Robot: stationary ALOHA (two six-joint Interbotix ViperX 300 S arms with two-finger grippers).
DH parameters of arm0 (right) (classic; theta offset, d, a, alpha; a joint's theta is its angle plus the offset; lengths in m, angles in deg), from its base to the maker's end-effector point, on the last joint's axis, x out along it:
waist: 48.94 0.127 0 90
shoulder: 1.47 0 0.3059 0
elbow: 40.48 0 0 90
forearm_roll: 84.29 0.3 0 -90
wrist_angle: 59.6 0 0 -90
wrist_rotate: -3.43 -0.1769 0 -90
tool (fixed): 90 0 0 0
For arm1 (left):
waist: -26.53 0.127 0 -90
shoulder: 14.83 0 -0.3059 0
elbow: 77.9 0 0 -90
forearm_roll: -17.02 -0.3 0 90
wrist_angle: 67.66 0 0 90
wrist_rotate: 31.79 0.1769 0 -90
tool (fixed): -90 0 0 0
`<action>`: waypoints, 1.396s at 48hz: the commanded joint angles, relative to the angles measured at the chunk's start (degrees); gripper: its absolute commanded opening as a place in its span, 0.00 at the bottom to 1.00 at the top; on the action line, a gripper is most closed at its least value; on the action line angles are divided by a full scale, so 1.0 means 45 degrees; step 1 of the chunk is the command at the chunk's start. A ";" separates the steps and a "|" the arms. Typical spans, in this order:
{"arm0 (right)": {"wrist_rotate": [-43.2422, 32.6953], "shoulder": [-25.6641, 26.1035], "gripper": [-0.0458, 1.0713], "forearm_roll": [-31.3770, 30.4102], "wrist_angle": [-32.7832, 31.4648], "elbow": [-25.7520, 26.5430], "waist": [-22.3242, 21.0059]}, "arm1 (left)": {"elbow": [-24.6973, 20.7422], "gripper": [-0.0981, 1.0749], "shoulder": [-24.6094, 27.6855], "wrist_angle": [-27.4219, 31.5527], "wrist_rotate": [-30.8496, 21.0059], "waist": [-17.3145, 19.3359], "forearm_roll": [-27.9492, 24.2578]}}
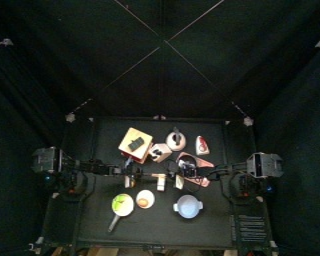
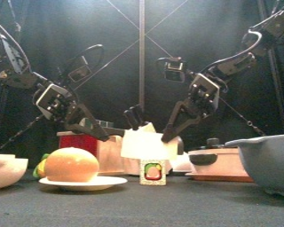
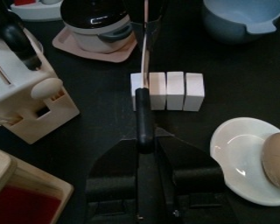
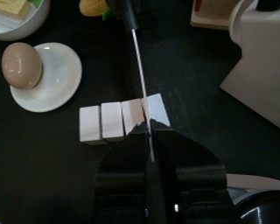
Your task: Cut sushi roll
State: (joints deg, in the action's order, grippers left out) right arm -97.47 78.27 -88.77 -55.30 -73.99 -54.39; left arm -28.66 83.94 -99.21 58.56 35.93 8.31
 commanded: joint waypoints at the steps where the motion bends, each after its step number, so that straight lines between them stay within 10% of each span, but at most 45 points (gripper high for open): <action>1: 0.0000 0.0137 0.43 0.0039 0.0020 0.0195 0.0059 | -0.0234 0.44 -0.0039 0.0000 -0.0020 0.0020 0.0000; 67: 0.0039 0.0527 0.43 -0.0117 -0.0215 0.0176 -0.0176 | -0.0195 0.44 -0.0430 0.0020 0.0020 -0.0215 -0.0020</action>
State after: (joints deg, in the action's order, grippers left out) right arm -97.38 79.15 -89.21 -56.35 -73.90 -54.74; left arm -28.57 82.18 -98.95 58.65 34.61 8.23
